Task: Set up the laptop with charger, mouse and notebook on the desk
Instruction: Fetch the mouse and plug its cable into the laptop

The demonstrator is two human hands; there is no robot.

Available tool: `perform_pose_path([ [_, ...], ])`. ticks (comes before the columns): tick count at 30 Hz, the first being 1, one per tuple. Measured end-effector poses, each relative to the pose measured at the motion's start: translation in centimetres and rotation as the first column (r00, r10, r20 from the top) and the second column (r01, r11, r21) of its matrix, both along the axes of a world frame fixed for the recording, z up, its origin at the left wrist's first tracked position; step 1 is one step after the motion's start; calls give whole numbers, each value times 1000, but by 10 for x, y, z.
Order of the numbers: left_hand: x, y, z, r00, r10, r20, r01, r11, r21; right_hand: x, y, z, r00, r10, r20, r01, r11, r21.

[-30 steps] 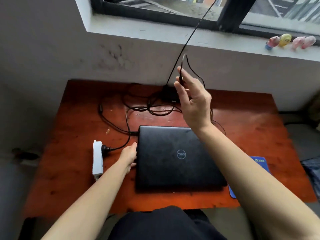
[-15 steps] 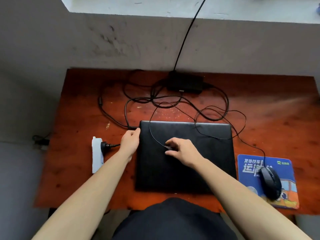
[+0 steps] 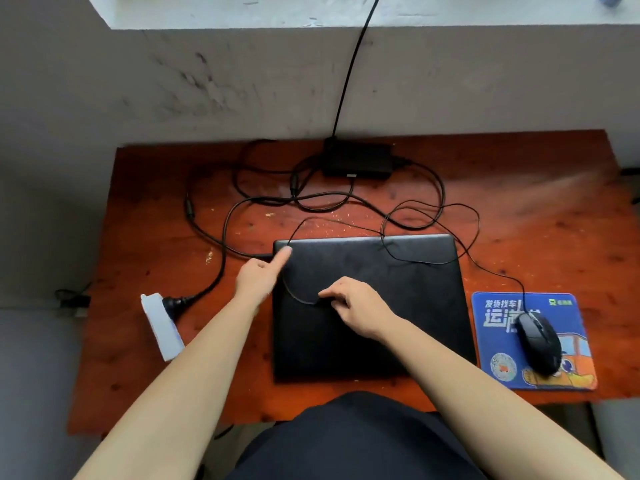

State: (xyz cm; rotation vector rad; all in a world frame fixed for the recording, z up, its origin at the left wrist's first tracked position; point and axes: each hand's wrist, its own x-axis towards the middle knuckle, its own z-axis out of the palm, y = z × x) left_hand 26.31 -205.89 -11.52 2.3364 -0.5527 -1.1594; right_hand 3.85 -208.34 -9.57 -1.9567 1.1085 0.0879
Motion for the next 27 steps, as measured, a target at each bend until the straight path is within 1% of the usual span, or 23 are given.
perform_pose_path([
  [2,-5,-2,0,994,-90,67,87,995,46,-2,3,1,995,78,-68,-77,997,8],
  [3,-4,-3,-3,989,-109,97,103,993,64,-4,3,2,989,101,-104,-100,995,14],
  [4,-3,-2,-5,989,-104,109,98,993,63,-8,2,4,984,105,-140,-105,994,9],
  [5,0,-1,-7,991,-87,105,82,995,54,-12,0,6,983,73,-169,-76,997,-12],
  [6,2,0,-9,993,-69,95,65,997,39,-15,-2,7,984,-18,-179,10,999,-48],
  [7,5,1,-10,995,-52,85,51,998,22,-17,-7,10,974,-160,-162,146,985,-97],
  [8,5,2,-11,997,-36,73,36,999,8,-20,-11,11,935,-333,-121,318,940,-128],
  [9,6,3,-12,998,-11,56,11,1000,-9,-22,-18,11,865,-495,-80,482,865,-140],
  [10,7,5,-12,999,22,43,-21,999,-27,-23,-25,11,789,-611,-69,600,789,-135],
  [11,8,7,-12,998,49,41,-47,998,-41,-26,-33,10,739,-666,-99,653,745,-133],
  [12,9,8,-12,996,79,45,-77,996,-48,-27,-40,9,729,-664,-164,649,748,-143],
  [14,12,12,-13,988,146,45,-144,988,-53,-32,-52,5,745,-587,-316,555,809,-195],
  [16,17,17,-13,969,245,41,-242,968,-64,-33,-61,0,758,-531,-380,473,848,-240],
  [18,26,23,-13,931,360,58,-355,931,-86,-28,-72,-5,771,-492,-405,415,870,-267],
  [20,33,27,-10,907,412,92,-403,909,-103,-21,-83,-7,778,-447,-442,348,892,-290],
  [23,42,37,-8,902,414,120,-404,909,-100,-4,-99,-9,802,-393,-450,269,910,-316],
  [27,43,52,-6,908,395,138,-382,918,-109,28,-126,-11,840,-382,-386,244,901,-359],
])
